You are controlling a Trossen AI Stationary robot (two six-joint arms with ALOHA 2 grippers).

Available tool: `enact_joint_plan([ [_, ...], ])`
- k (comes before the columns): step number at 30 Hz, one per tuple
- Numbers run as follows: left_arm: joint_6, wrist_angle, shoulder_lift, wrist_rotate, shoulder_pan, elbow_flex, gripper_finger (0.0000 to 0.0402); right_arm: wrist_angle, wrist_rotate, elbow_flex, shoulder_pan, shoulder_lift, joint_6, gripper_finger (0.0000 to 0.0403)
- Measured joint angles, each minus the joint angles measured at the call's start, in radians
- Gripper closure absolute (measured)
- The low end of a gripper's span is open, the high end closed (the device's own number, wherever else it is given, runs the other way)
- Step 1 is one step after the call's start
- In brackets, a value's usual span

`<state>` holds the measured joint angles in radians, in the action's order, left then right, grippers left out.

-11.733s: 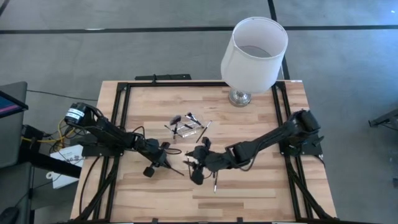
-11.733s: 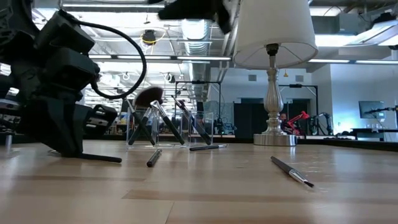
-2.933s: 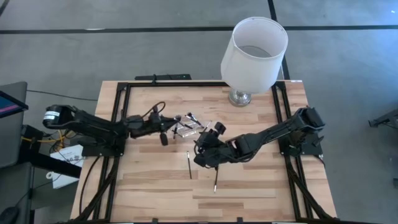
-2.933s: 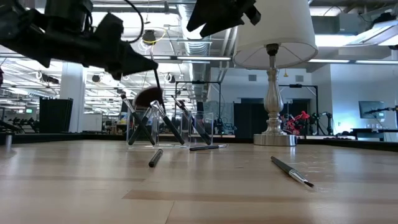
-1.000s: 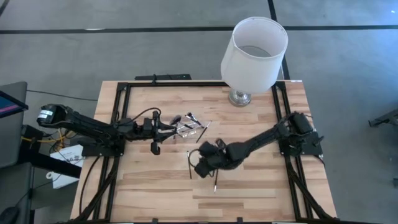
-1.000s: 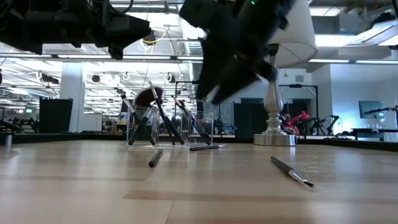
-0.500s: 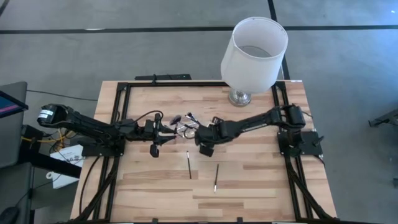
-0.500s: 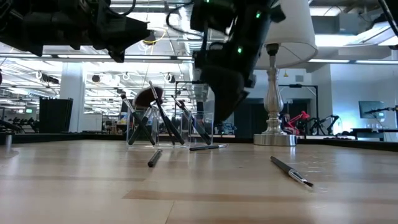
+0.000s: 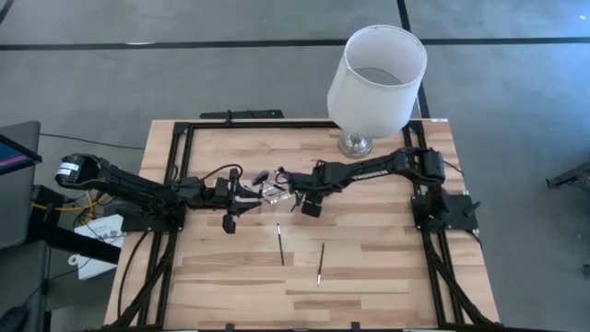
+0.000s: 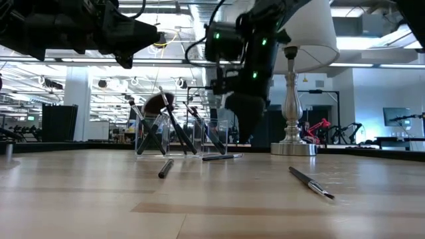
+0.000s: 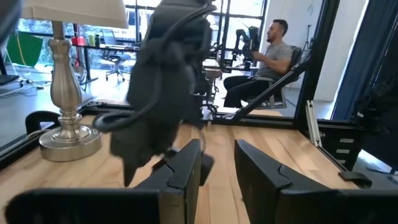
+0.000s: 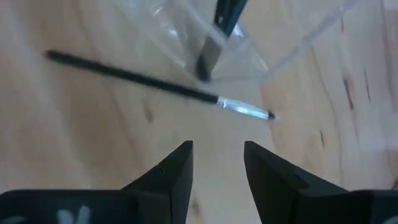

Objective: Put items in baskets/containers
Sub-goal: Put the foundation brush into the left transparent organizer

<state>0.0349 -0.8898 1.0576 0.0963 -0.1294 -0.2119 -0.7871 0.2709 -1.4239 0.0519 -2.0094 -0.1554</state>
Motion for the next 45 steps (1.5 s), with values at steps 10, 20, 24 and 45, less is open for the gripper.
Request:
enact_joint_plan([
  [10, -0.002, 0.008, -0.002, -0.002, -0.021, 0.002, 0.0306, 0.048, 0.034, -0.001, 0.025, -0.039, 0.172, 0.0302],
  [20, -0.004, 0.011, -0.004, 0.0, -0.021, 0.006, 0.0306, 0.052, -0.036, -0.001, 0.07, -0.061, 0.253, 0.0256],
  [24, -0.004, 0.011, -0.004, 0.0, -0.021, 0.006, 0.0306, 0.078, -0.047, -0.001, 0.075, -0.061, 0.345, 0.0235],
  [45, -0.023, 0.011, -0.004, 0.0, -0.02, 0.006, 0.0306, 0.073, -0.27, 0.0, 0.12, -0.052, 0.512, 0.0218],
])
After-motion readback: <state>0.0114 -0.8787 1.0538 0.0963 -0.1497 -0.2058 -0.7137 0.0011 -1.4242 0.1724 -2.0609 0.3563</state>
